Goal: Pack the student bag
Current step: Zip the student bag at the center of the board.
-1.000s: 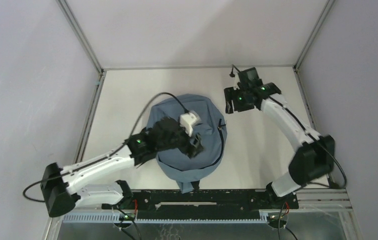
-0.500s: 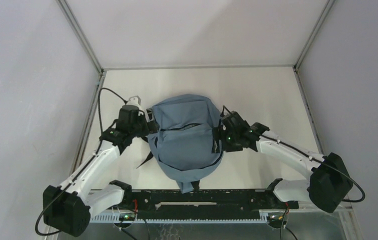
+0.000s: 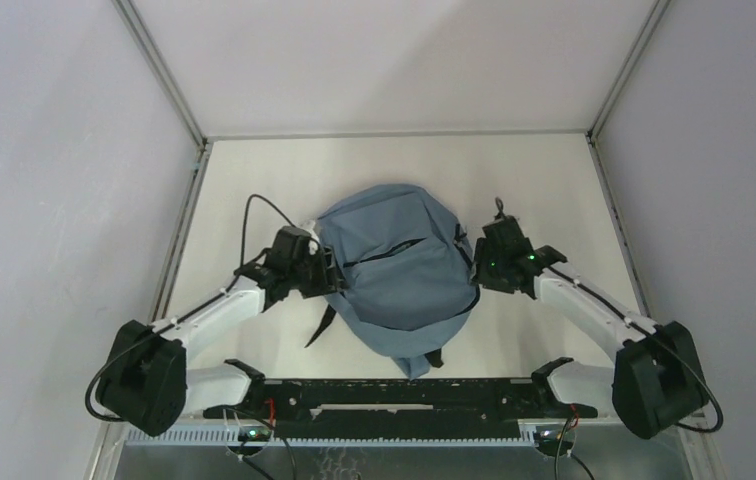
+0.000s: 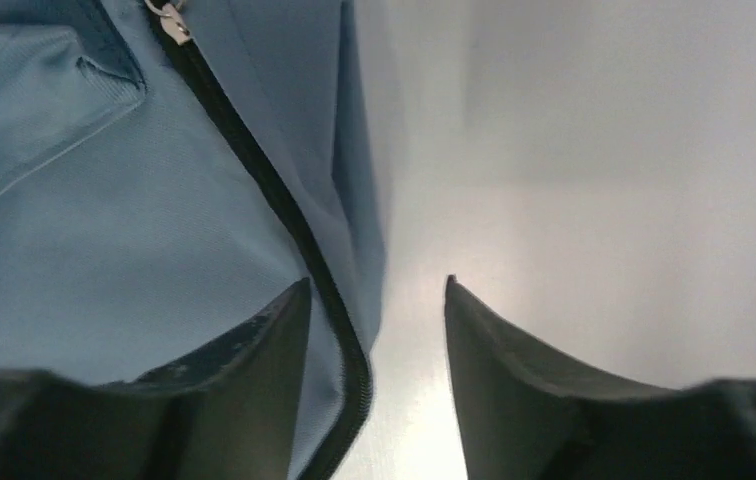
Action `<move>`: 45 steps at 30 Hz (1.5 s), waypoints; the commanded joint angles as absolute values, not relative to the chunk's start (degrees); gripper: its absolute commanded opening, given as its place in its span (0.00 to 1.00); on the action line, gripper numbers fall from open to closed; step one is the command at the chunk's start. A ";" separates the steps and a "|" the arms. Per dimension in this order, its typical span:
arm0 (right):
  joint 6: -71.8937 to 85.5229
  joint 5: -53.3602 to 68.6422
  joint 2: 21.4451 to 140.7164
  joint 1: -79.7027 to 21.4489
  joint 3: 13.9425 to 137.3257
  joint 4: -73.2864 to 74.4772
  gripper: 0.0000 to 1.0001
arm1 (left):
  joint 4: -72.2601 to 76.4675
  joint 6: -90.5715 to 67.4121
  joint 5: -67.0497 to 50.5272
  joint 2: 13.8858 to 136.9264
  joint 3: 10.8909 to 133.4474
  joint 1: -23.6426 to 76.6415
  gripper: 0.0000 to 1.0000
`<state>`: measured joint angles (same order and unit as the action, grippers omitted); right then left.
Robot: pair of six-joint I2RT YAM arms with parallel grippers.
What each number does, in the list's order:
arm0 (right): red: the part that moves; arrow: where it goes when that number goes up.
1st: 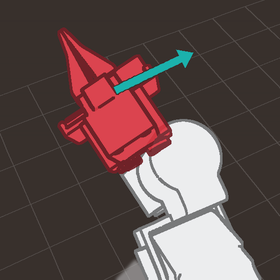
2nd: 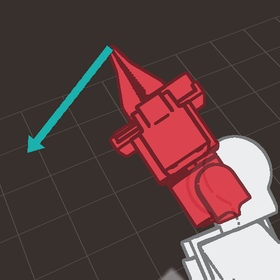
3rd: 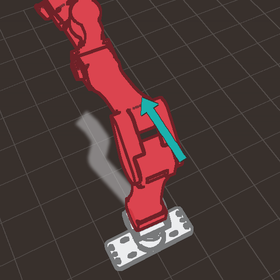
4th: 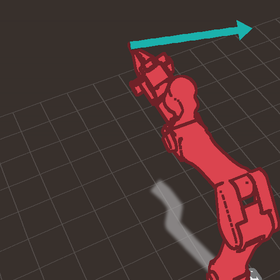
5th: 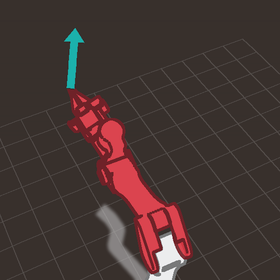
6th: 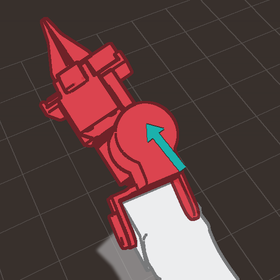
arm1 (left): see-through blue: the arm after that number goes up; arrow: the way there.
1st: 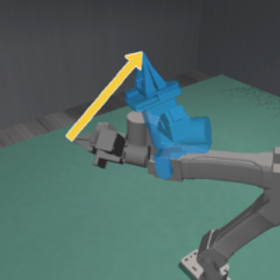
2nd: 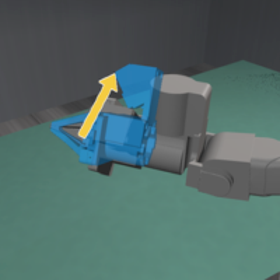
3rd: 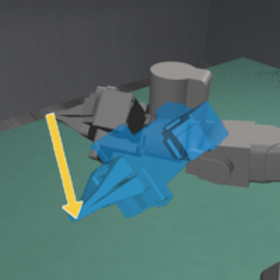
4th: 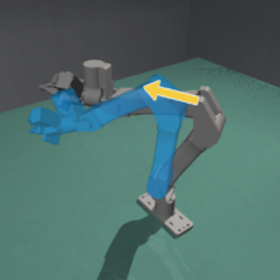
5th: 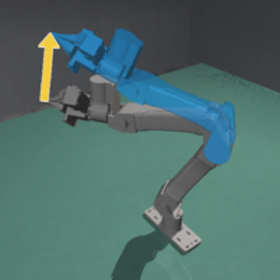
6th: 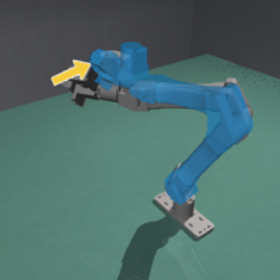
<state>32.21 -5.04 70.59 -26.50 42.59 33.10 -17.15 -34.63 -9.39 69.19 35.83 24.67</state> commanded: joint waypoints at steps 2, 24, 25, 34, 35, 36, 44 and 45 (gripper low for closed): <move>26.62 -6.49 60.64 -26.42 45.79 33.45 0.73 | -9.67 -37.96 -16.36 68.75 35.55 29.44 0.54; -15.44 -12.14 106.38 -58.58 91.80 30.39 0.54 | -28.48 -41.90 -19.41 56.03 34.61 4.18 0.65; -16.26 -11.97 107.90 -58.52 93.04 31.24 0.54 | -28.52 -41.66 -19.32 55.61 34.29 4.06 0.65; -20.38 -10.19 112.69 -58.54 96.10 37.87 0.54 | -28.42 -40.69 -18.67 54.61 32.98 3.96 0.65; -20.72 -9.97 113.01 -58.54 96.02 38.25 0.54 | -28.34 -40.69 -18.70 54.73 32.96 3.99 0.65; -20.87 -9.94 113.23 -58.54 95.80 38.27 0.55 | -28.24 -40.69 -18.80 54.90 32.94 4.04 0.65; -21.45 -11.23 115.76 -58.62 96.04 35.77 0.56 | -27.65 -40.61 -18.88 55.27 32.78 3.96 0.65; -21.38 -12.42 116.09 -58.62 96.02 35.24 0.55 | -27.60 -40.61 -18.88 55.22 32.71 3.96 0.65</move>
